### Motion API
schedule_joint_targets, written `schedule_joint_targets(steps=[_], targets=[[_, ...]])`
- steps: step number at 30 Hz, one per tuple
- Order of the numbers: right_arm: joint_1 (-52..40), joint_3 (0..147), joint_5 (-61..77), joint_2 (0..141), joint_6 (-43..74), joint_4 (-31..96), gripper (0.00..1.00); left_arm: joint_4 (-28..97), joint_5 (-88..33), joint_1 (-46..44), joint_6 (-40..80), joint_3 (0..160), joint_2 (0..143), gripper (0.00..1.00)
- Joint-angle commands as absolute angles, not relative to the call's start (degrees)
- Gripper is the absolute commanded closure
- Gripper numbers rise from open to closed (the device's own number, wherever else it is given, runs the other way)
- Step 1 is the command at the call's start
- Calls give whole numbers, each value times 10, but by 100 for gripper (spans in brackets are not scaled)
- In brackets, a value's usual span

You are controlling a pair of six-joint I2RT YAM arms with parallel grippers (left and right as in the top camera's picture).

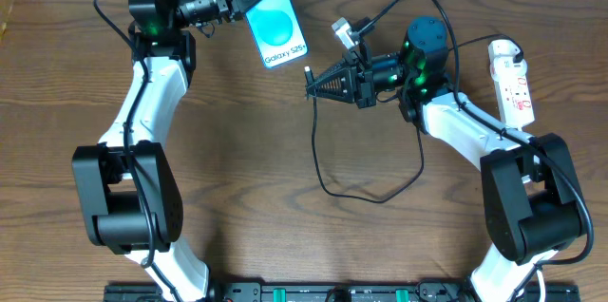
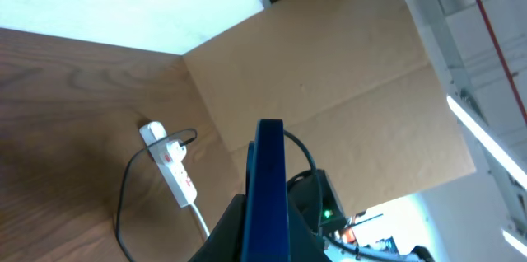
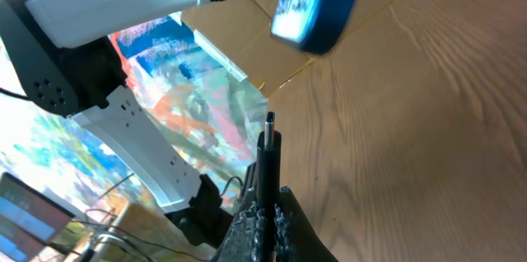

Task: Plug charger to phone and switch on socket
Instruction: 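Lift the cable connector up toward the phone's bottom edge, then push the connector into the phone's bottom port held by the left gripper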

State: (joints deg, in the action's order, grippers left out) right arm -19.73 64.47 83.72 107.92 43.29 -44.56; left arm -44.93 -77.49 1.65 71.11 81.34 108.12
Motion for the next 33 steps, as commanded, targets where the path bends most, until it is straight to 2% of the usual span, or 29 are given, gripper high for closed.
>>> schedule_joint_targets(steps=[1,16,33], targets=[[-197,650,845,1082,464,-448,99,-456,-755,18,741,819,1073,93],[-206,650,831,1082,498,-456,99,-503,-757,1,734,819,1073,93],[-207,650,831,1082,508,-470,99,-503,-773,-18,699,819,1073,92]])
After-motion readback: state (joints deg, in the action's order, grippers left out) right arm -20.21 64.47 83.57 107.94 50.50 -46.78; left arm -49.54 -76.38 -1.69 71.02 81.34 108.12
